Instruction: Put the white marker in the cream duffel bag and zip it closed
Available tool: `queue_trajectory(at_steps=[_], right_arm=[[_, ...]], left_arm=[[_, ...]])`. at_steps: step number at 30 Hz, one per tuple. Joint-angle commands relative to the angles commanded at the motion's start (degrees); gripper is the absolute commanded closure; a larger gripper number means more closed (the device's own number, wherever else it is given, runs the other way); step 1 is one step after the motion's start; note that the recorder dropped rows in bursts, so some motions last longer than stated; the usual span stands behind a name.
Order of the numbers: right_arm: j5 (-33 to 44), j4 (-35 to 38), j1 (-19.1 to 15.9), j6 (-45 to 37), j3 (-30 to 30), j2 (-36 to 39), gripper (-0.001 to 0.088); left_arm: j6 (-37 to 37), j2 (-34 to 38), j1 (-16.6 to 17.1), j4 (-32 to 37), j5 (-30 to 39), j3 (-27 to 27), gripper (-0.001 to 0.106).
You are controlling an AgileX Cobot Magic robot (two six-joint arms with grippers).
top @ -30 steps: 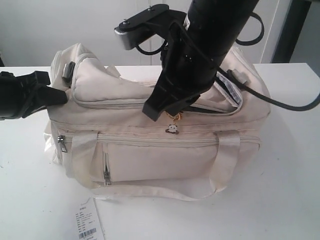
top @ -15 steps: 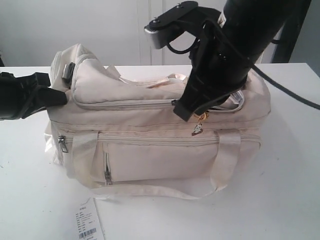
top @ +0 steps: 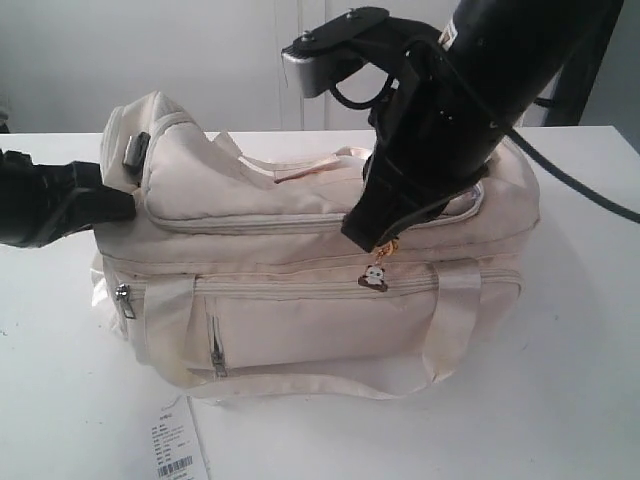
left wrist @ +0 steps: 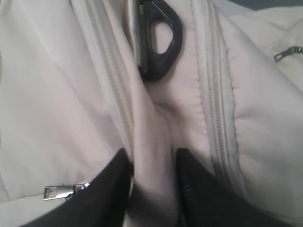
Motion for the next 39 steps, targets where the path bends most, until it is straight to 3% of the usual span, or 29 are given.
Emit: queue_trajectory(at_steps=[1,3,8,10,12,15,17,21,25,30,39], right_arm=[[-0.59,-0.11,0.0,-0.14,0.65,0.0,0.0868],[-1.98,-0.11,0.0,-0.48,1.82,0.0,0.0868],[-4.05,-0.21,-0.1,-1.48,2.7,0.0,0.0868],[-4.05,-0.21,-0.1,-1.48,2.7,0.0,0.0868],[-4.05,-0.21,-0.1,-1.48,2.7,0.0,0.0868],[-4.04,-1.83,-0.14,-1.48,2.7,0.0,0.0868],[-3.91,-3.5,-0.14,-1.48,2.7,-0.23,0.0868],[-4.42,-6.66,-0.18,-0.19,2.7,-0.36,0.0868],[-7.08,-4.64,-0.18,0.03,2.7,-0.71,0.0868],[-10.16,-3.04,-0.18,0.03,2.7,-3.38,0.0868],[-9.37,-3.15,-0.18,-0.08,2.7,-5.01,0.0868]], left_arm=[[-0.79,-0.9,0.16,2.5,-0.11,-0.12,0.034],[-0.77,-3.09,0.92,4.8,-0.49,-0.12,0.028],[1.31,-10.99,2.73,10.06,-0.49,-2.35,0.029],[5.34,-14.15,2.73,10.18,0.33,-3.93,0.03],[12.48,-16.13,2.25,7.72,5.59,-5.5,0.033],[28.0,-16.62,-1.41,0.02,15.18,-6.19,0.037],[35.98,-15.7,-5.74,-1.97,18.13,-5.89,0.037],[37.19,-13.09,-14.04,-0.39,10.32,-5.78,0.037],[40.72,-10.18,-19.65,-1.08,2.56,-5.78,0.037],[44.87,-6.07,-22.9,-2.91,0.52,-5.78,0.037],[55.5,-2.66,-25.27,-13.65,-1.55,-5.78,0.037]])
